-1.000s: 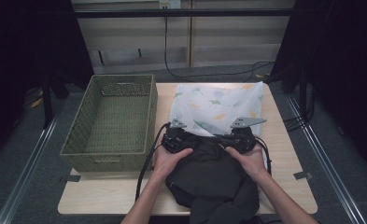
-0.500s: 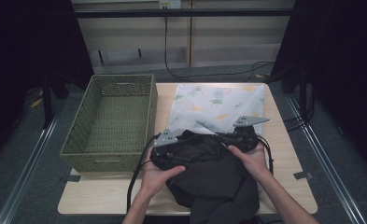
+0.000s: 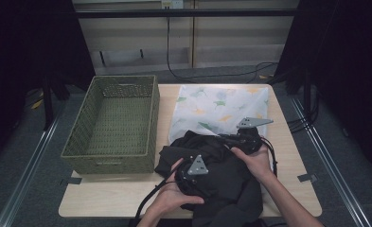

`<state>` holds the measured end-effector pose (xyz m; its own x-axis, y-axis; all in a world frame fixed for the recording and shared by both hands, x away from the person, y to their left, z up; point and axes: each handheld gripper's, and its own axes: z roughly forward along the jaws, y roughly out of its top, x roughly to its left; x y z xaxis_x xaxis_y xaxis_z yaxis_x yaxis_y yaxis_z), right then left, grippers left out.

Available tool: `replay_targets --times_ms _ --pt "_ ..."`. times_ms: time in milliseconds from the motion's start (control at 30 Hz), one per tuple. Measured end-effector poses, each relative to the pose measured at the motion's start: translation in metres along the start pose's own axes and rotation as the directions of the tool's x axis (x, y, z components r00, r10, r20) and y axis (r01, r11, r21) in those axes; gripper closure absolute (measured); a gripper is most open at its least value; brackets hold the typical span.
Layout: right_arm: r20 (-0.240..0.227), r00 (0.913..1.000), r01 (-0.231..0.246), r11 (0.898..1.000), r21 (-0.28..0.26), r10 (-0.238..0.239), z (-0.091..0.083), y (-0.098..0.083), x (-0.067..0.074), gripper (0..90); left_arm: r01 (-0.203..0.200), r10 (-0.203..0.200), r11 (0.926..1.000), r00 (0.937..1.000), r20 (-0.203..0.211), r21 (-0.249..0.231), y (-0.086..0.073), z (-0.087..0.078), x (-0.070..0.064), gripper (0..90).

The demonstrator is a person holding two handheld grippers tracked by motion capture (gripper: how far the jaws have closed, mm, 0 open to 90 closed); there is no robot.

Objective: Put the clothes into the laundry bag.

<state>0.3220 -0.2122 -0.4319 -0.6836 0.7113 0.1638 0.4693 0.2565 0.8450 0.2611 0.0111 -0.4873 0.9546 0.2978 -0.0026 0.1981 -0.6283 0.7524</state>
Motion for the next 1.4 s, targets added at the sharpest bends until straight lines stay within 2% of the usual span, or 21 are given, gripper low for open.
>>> replay_targets --times_ms 33,100,167,233,267,300,367,467,500,533,567,667,733,867,1000,1067,1167,1200,1267,1300,1400 --pt "0.001 1.0 0.0 1.0 -0.002 0.0 0.0 0.0 0.0 84.0 -0.024 0.024 0.9992 0.9997 -0.004 0.033 0.0 0.002 -0.002 0.0" --pt "0.003 1.0 0.0 1.0 -0.002 0.0 -0.002 0.0 0.0 82.5 -0.008 0.008 0.9998 1.0 0.006 0.017 -0.002 0.003 0.0 0.1" --pt "0.007 1.0 0.004 1.0 -0.001 -0.004 -0.004 -0.001 0.0 78.3 -0.016 0.017 0.9992 0.9997 -0.018 0.036 -0.004 0.003 0.001 9.1" --pt "0.013 0.9999 0.002 1.0 0.0 -0.002 -0.005 -0.001 0.0 76.4 -0.037 0.039 0.9986 0.9976 -0.058 0.037 -0.006 0.002 0.0 12.3" --pt "0.025 0.9997 -0.001 1.0 0.005 0.001 -0.009 -0.003 -0.001 73.3 -0.022 0.024 0.9993 0.9973 -0.069 0.029 -0.007 0.001 -0.001 22.9" --pt "0.025 0.9997 -0.001 1.0 0.005 0.001 -0.009 -0.003 -0.001 73.3 -0.016 0.017 0.9998 0.9967 -0.079 0.013 -0.009 0.0 0.001 22.9" --pt "0.026 0.9996 0.01 1.0 0.021 -0.011 -0.015 -0.007 -0.003 70.1 0.004 -0.006 0.9998 0.9937 -0.112 -0.021 -0.013 -0.002 0.003 38.1" --pt "0.022 0.9995 0.021 0.999 0.04 -0.022 -0.018 -0.01 -0.003 69.3 0.033 -0.036 0.9991 0.9907 -0.131 -0.026 -0.013 -0.004 0.003 50.4" --pt "0.024 0.9995 0.02 0.999 0.047 -0.021 -0.019 -0.012 -0.003 69.8 0.04 -0.044 0.9987 0.9908 -0.128 -0.031 -0.013 -0.006 0.006 50.4" --pt "0.024 0.9994 0.022 0.998 0.055 -0.023 -0.02 -0.014 -0.003 72.0 0.082 -0.089 0.9949 0.9883 -0.124 -0.058 -0.014 -0.007 0.007 56.3" --pt "0.024 0.9994 0.023 0.997 0.072 -0.025 -0.02 -0.019 -0.003 80.0 0.129 -0.138 0.9884 0.9834 -0.118 -0.08 -0.015 -0.009 0.011 62.6" --pt "0.014 0.9998 0.016 0.997 0.073 -0.017 -0.021 -0.022 -0.004 86.2 0.149 -0.161 0.9843 0.9783 -0.13 -0.094 -0.014 -0.01 0.013 66.0" --pt "0.002 1.0 0.008 0.999 0.053 -0.008 -0.024 -0.018 -0.004 88.9 0.186 -0.202 0.9744 0.9709 -0.129 -0.126 -0.012 -0.012 0.017 68.3" --pt "-0.013 0.9998 0.012 1.0 0.024 -0.012 -0.029 -0.011 -0.001 89.3 0.211 -0.228 0.9663 0.9668 -0.115 -0.148 -0.007 -0.017 0.024 70.0" --pt "-0.033 0.9994 0.013 1.0 -0.022 -0.014 -0.033 -0.001 0.006 89.6 0.232 -0.257 0.9567 0.9566 -0.137 -0.176 0.0 -0.022 0.032 71.0" --pt "-0.044 0.9988 0.019 0.999 -0.043 -0.021 -0.035 0.005 0.011 89.7 0.236 -0.262 0.9565 0.9529 -0.152 -0.172 0.003 -0.024 0.036 71.4" --pt "-0.066 0.9968 0.04 0.995 -0.088 -0.046 -0.041 0.018 0.022 89.8 0.256 -0.291 0.943 0.9447 -0.152 -0.213 0.005 -0.025 0.041 72.5" --pt "-0.067 0.9964 0.044 0.994 -0.095 -0.051 -0.042 0.021 0.024 89.7 0.261 -0.295 0.9408 0.9452 -0.141 -0.216 0.006 -0.026 0.042 72.7" --pt "-0.077 0.9949 0.058 0.993 -0.101 -0.066 -0.044 0.025 0.028 89.7 0.279 -0.317 0.9287 0.9391 -0.132 -0.244 0.007 -0.029 0.046 72.8" --pt "-0.075 0.9951 0.057 0.993 -0.1 -0.064 -0.044 0.026 0.029 89.7 0.279 -0.317 0.9287 0.9391 -0.132 -0.244 0.007 -0.029 0.046 73.0" --pt "-0.075 0.9956 0.049 0.994 -0.098 -0.056 -0.043 0.024 0.028 89.7 0.279 -0.328 0.9185 0.9331 -0.147 -0.28 0.014 -0.038 0.052 73.4"
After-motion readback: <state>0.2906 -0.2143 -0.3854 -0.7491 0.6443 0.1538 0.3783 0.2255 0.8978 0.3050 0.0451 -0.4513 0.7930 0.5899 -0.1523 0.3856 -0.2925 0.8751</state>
